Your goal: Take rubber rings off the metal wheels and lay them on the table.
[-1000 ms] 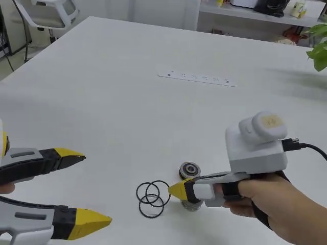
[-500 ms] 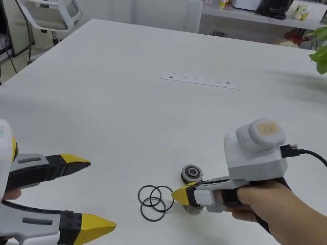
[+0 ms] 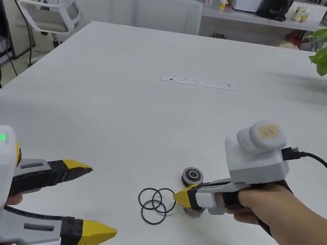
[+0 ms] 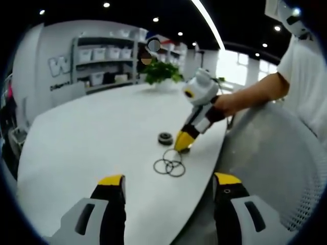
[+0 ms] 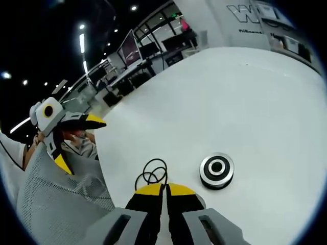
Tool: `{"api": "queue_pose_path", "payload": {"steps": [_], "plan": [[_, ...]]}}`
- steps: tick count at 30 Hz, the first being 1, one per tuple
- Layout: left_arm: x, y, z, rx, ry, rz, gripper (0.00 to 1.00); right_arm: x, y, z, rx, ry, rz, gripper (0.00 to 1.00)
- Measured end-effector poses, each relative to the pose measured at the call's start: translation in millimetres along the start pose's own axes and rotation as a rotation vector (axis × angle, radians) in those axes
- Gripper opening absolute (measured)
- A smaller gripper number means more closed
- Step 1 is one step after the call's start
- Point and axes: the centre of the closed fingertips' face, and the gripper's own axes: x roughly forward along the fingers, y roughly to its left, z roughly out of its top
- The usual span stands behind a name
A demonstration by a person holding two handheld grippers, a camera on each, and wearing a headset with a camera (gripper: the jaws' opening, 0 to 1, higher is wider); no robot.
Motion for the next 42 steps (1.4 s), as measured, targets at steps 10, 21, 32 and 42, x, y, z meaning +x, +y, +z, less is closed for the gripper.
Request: {"api": "queue_pose_path", "payload": {"steps": [10, 21, 32, 42], "plan": [[0.6, 0.1, -0.9, 0.000, 0.005, -0.001, 0.70, -1.6, -2.5, 1.2, -0.009, 0.000, -0.011, 0.00], [0.5, 0.1, -0.8, 0.003, 0.005, 0.000, 0.70, -2.5, -4.3, 1.3, -0.029, 0.006, -0.018, 0.00], [0.4, 0.1, -0.8, 0.003, 0.006, 0.000, 0.70, -4.5, -6.8, 3.2, -0.021, 0.000, -0.025, 0.01], [0.1, 0.6, -0.1, 0.001, 0.001, 0.002, 0.70, -5.0, -4.7, 5.3, -0.027, -0.010, -0.018, 0.01]]}}
